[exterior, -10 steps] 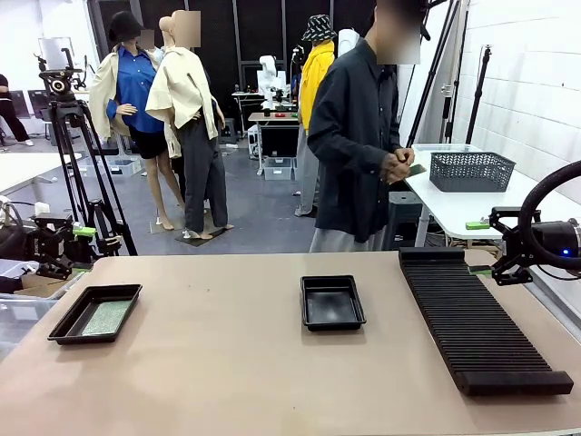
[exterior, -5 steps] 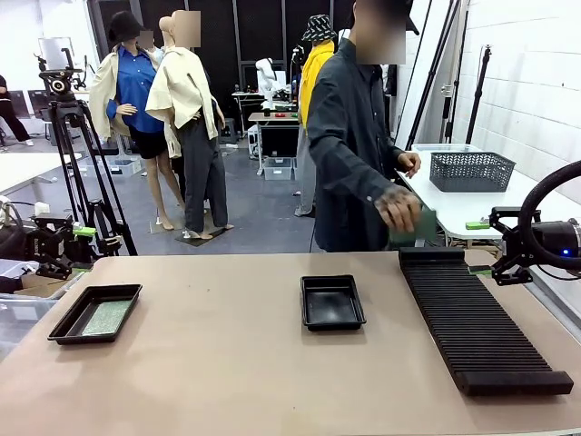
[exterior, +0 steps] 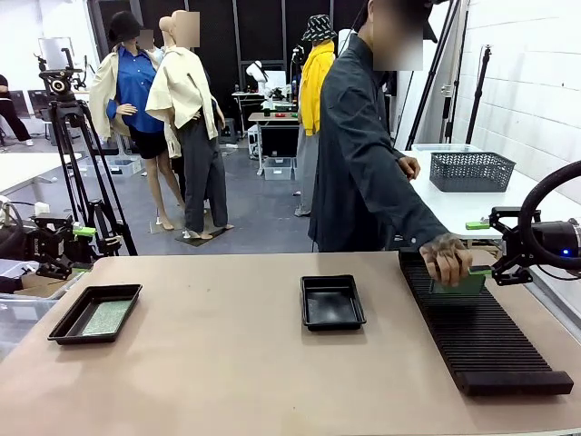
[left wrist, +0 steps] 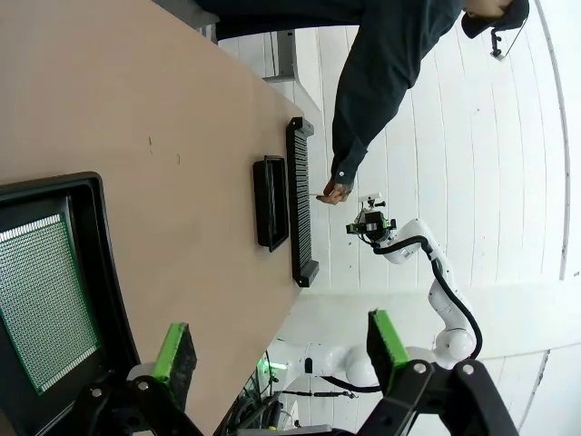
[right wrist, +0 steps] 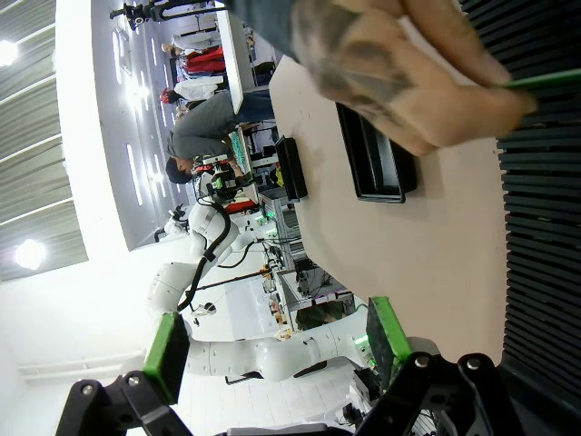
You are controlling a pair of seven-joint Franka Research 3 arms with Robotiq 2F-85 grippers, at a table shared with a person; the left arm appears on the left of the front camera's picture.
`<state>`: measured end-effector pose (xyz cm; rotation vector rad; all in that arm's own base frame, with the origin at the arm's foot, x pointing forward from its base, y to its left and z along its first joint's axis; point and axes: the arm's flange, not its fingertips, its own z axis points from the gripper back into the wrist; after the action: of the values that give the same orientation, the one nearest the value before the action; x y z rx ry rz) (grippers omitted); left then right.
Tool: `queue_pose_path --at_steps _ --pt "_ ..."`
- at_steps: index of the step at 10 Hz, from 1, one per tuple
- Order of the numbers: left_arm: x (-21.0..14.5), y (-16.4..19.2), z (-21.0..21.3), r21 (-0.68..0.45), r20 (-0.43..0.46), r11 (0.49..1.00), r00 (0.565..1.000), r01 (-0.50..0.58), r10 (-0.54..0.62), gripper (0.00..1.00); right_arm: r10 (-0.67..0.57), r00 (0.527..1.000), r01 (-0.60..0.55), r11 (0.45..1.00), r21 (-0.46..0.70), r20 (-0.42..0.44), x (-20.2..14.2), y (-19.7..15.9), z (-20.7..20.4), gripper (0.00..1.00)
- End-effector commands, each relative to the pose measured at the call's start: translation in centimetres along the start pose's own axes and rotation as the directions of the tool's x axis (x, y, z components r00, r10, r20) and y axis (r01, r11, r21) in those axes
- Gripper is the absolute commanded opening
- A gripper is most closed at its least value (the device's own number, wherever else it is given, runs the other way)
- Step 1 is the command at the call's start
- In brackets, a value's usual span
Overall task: Inspect and transfer BCBs to ESD trays.
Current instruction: Pick up the Blank PCB from the PCB Rack and place it in the right ESD tray.
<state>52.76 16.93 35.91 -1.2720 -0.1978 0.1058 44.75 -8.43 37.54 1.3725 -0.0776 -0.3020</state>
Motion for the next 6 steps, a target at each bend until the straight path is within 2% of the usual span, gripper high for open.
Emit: queue_pose_path --at_steps 1,6 --pt "-0.06 -0.39 0.06 0.020 0.001 1.000 1.000 -0.002 0.002 1.00 0.000 1.000 0.000 1.000 0.001 0.000 -0.25 0.05 -0.04 1.00" --pt "-0.06 -0.39 0.06 0.020 0.001 1.000 1.000 -0.002 0.002 1.00 0.000 1.000 0.000 1.000 0.001 0.000 -0.25 0.05 -0.04 1.00"
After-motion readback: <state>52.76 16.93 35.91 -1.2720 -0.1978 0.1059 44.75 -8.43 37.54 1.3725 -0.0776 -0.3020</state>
